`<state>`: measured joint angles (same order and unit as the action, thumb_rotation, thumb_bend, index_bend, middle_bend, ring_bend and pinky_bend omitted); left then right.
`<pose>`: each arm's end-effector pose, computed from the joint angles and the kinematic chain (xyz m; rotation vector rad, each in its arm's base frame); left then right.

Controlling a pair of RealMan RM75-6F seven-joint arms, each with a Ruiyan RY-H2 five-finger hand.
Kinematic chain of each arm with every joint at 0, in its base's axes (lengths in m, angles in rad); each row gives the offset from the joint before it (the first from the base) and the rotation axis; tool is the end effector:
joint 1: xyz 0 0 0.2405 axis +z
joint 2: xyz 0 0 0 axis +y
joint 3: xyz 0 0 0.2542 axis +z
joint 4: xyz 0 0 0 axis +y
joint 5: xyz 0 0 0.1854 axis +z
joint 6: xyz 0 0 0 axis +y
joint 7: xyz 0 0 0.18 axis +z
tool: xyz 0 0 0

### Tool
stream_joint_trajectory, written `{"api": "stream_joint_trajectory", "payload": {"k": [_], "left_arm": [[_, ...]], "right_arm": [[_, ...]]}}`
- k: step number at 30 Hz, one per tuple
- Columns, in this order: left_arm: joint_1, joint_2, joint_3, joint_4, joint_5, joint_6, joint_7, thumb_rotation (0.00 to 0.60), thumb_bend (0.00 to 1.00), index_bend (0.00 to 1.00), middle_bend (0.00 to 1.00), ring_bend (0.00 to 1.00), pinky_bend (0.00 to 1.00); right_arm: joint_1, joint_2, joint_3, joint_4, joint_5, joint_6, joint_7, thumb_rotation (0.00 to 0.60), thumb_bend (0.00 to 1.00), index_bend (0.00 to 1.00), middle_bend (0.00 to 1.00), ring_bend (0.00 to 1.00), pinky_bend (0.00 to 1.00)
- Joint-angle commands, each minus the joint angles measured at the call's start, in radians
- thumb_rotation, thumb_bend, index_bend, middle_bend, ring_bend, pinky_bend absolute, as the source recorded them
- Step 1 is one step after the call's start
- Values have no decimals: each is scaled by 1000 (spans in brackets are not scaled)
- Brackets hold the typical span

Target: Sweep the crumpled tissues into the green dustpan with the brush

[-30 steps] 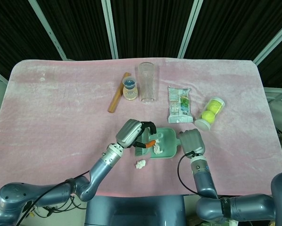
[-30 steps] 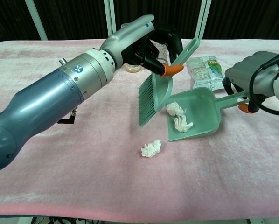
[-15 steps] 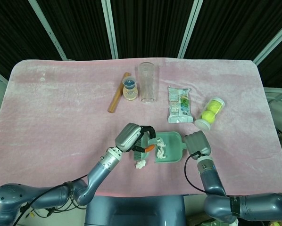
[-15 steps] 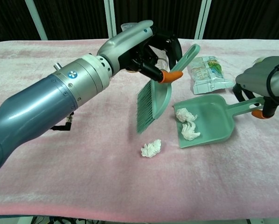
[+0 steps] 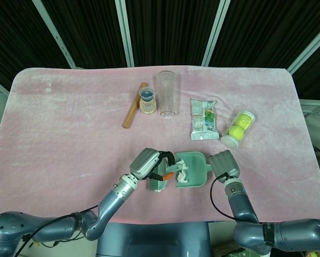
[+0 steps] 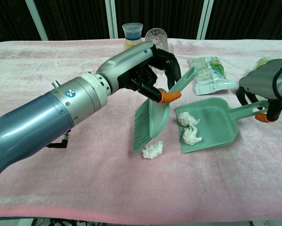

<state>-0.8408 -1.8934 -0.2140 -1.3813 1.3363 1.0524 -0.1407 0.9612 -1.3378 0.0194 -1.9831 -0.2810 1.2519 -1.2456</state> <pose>-0.0162 0.3247 -0.0808 -1.8688 -1.3784 -1.5592 -0.1659 -0.3300 0.0329 1.9338 -0.6994 0.0678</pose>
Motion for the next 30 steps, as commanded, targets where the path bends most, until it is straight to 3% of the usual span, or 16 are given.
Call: {"api": "stream_joint_trajectory", "payload": {"k": [1,12,21,30], "left_arm": [[11,-7,6,3,-13,-3,7,600,352,613,653,886,1000],[30,-69,-10,15,-77,-13,40,600,352,613,653,886,1000],[14,-148,-40,90,-109,-28,71,600,352,613,652,886,1000],[-28,-252,-103,191,-89,-10,49,600,356,613,653,886,1000]], "right_arm": [[3,-1,-4,1,1,0,4,600,452,608,562,647,791],[12,-12,-19,9,2,14,19,600,453,608,562,647,791],[19,-18,-24,19,3,12,32,600,453,608,562,647,792],[24,-22,-30,30,-1,11,44,600,453,608,562,647,791]]}}
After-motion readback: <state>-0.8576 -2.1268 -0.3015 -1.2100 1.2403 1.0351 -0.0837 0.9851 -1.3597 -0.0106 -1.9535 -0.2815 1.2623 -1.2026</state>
